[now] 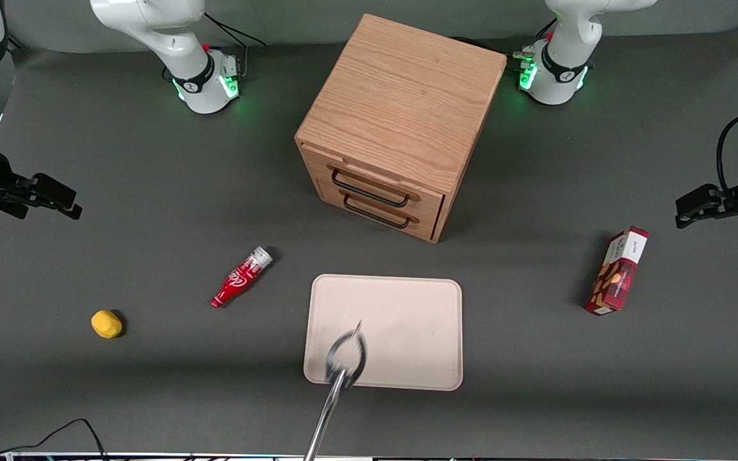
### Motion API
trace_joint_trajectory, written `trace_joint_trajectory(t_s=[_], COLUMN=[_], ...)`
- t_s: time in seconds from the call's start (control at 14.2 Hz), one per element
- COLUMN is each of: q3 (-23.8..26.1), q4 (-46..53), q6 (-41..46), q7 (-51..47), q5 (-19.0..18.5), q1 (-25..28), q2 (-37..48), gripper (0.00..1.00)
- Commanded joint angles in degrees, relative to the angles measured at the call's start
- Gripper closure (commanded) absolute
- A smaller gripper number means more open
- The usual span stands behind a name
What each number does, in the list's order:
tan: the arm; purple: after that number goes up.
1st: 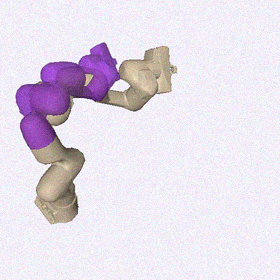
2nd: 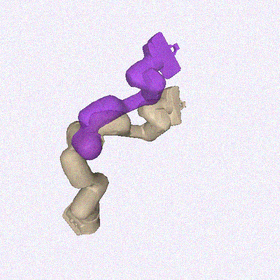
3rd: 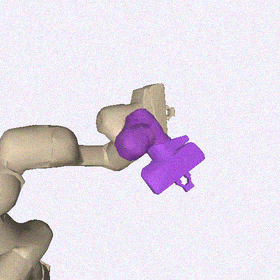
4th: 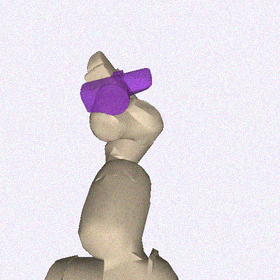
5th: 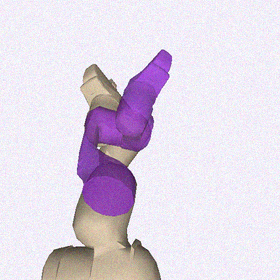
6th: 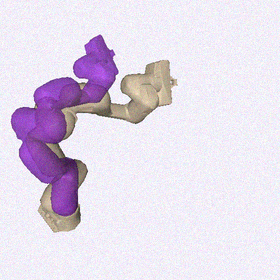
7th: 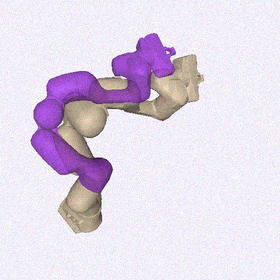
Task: Open upper drawer
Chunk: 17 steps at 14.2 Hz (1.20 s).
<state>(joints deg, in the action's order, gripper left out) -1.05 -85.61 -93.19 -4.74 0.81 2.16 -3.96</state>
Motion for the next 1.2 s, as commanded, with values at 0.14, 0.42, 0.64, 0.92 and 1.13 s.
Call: trace_joint_trajectory(t_s=[0.14,0.42,0.64,0.92,1.13], q3=[1.3,12.1,21.1,31.8,35.9], q4=[2.8,3.2,3.1,4.9,8.6], q6=[1.5,3.0,4.7,3.7,1.0], q7=[1.5,4.3,5.4,5.0,6.8], q5=[1.0,0.7,1.4,1.3,0.6], q1=[0.0,0.0,0.1,0.1,0.4], q2=[-0.4,-0.4,-1.6,-8.0,-15.2], gripper=[0.0,0.0,0.0,0.0,0.0])
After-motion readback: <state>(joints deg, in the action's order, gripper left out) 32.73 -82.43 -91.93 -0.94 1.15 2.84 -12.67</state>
